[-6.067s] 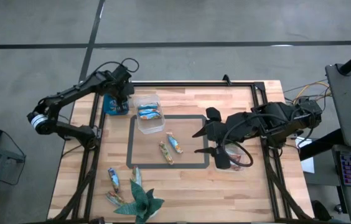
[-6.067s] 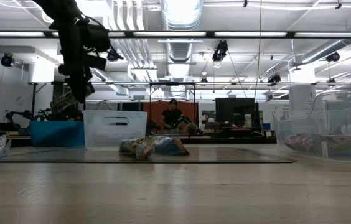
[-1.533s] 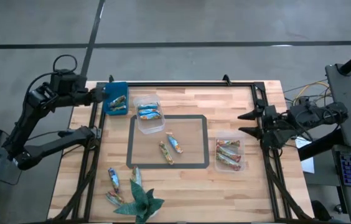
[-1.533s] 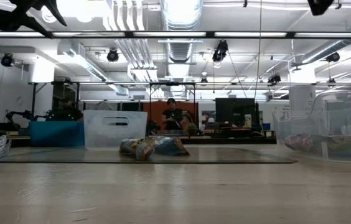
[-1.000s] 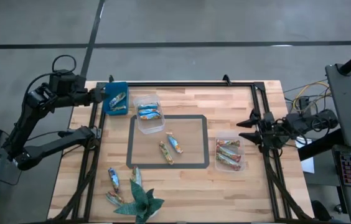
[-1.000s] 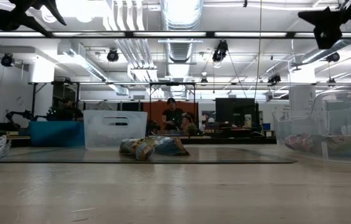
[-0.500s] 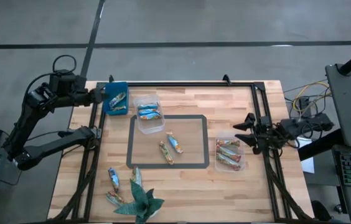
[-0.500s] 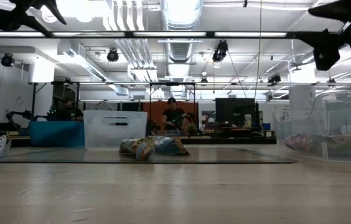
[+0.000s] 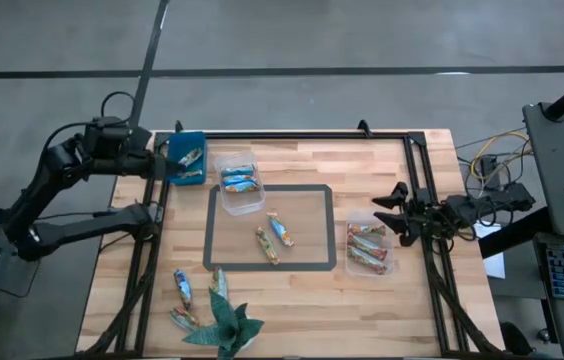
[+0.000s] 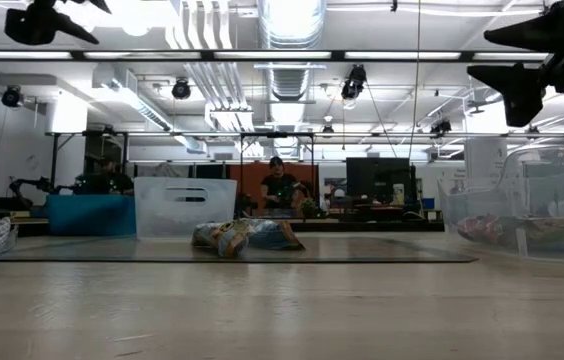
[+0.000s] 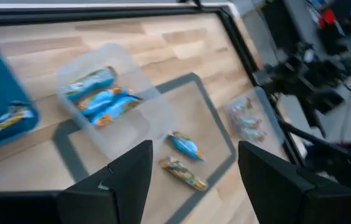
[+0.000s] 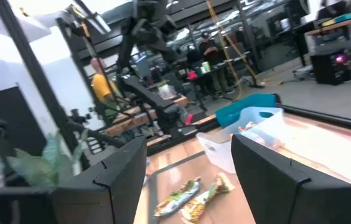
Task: Pick and place Granola Bars by type
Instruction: Put the blue granola bar into the blue bin
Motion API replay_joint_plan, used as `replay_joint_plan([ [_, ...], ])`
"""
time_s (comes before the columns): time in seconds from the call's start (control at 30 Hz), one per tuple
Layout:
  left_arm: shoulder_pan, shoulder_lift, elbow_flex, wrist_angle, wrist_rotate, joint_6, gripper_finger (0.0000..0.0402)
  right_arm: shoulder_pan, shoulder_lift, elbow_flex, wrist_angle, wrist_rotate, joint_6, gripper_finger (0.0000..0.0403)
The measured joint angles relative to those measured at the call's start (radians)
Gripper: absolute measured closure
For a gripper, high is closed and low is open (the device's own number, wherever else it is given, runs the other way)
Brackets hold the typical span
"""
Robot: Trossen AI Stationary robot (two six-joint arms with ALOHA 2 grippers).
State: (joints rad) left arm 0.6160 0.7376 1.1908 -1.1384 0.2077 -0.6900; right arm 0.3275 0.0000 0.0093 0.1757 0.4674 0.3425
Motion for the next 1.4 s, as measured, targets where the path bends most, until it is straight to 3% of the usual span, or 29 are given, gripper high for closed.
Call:
replay_joint_plan([
  [0.4,-0.273,0.127,0.0,0.104,-0.121,-0.052,0.0184,0.0,0.011,0.0,-0.111,0.015,0.009,0.0179],
  [0.6,-0.328,0.185,-0.004,0.124,-0.145,-0.082,0.0184,-0.002,0.037,0.0,-0.109,0.189,0.008,0.0179],
  [1.13,-0.634,0.353,-0.002,0.19,-0.252,-0.154,0.0184,0.0,0.075,0.0,-0.11,0.19,-0.005,0.0179],
  [1.4,-0.779,0.473,0.022,0.242,-0.237,-0.067,0.0184,0.0,0.076,0.0,-0.11,0.189,-0.005,0.0179],
])
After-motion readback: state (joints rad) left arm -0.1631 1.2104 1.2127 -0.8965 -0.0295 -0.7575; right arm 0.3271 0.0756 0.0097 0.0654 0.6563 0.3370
